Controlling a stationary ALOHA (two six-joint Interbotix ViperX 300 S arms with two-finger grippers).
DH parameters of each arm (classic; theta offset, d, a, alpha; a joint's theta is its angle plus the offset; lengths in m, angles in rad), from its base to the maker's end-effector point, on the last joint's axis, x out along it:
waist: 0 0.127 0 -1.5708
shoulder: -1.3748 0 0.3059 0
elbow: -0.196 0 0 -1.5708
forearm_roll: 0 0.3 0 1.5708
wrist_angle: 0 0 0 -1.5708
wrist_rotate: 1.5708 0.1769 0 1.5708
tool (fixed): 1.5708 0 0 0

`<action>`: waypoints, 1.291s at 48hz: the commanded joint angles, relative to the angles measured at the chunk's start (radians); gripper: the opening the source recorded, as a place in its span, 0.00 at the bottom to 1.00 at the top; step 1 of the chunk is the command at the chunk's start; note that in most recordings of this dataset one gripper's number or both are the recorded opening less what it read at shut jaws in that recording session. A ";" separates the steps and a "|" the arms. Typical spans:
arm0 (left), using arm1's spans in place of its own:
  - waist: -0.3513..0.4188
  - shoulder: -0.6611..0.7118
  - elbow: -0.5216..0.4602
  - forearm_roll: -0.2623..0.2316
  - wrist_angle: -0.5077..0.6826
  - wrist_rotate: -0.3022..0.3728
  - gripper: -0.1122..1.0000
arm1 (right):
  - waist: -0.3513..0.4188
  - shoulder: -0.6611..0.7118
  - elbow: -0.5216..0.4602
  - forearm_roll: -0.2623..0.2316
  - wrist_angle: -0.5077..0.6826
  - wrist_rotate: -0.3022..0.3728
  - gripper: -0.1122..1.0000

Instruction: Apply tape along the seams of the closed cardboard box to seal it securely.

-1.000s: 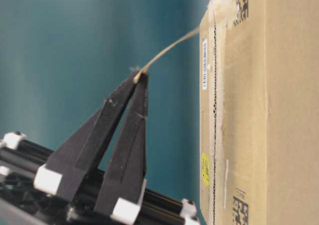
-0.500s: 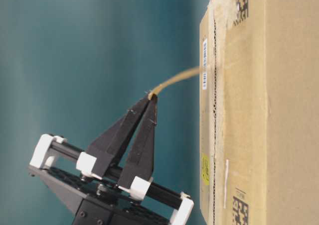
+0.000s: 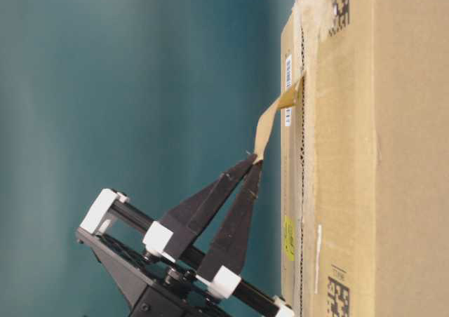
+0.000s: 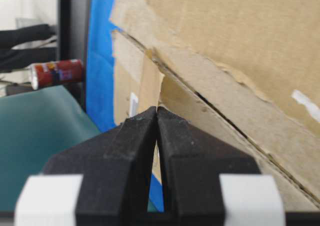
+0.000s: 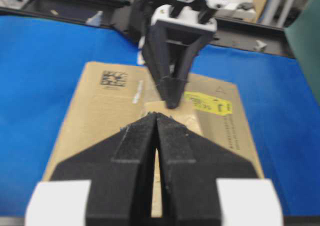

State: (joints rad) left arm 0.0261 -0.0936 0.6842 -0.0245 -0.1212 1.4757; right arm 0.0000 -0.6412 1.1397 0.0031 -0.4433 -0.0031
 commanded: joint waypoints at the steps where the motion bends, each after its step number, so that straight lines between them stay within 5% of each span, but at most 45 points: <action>1: 0.002 -0.020 -0.006 0.002 0.014 0.003 0.10 | -0.012 0.018 -0.029 0.002 -0.032 0.002 0.10; 23: 0.009 -0.023 -0.003 0.005 0.100 0.008 0.10 | -0.041 0.195 -0.127 0.006 -0.072 0.009 0.10; 42: 0.011 -0.018 -0.009 0.006 0.133 0.008 0.10 | -0.046 0.430 -0.268 0.160 -0.069 0.012 0.10; 52: 0.011 -0.017 -0.011 0.005 0.141 0.006 0.10 | -0.046 0.532 -0.331 0.184 -0.061 0.012 0.11; 55: 0.011 -0.017 -0.011 0.005 0.147 0.006 0.10 | -0.046 0.546 -0.339 0.184 -0.063 0.018 0.18; 62: 0.011 -0.017 -0.011 0.005 0.155 0.006 0.10 | -0.043 0.554 -0.339 0.175 -0.064 0.018 0.52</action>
State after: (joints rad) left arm 0.0353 -0.0951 0.6918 -0.0199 0.0322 1.4834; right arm -0.0460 -0.0798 0.8191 0.1825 -0.5016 0.0138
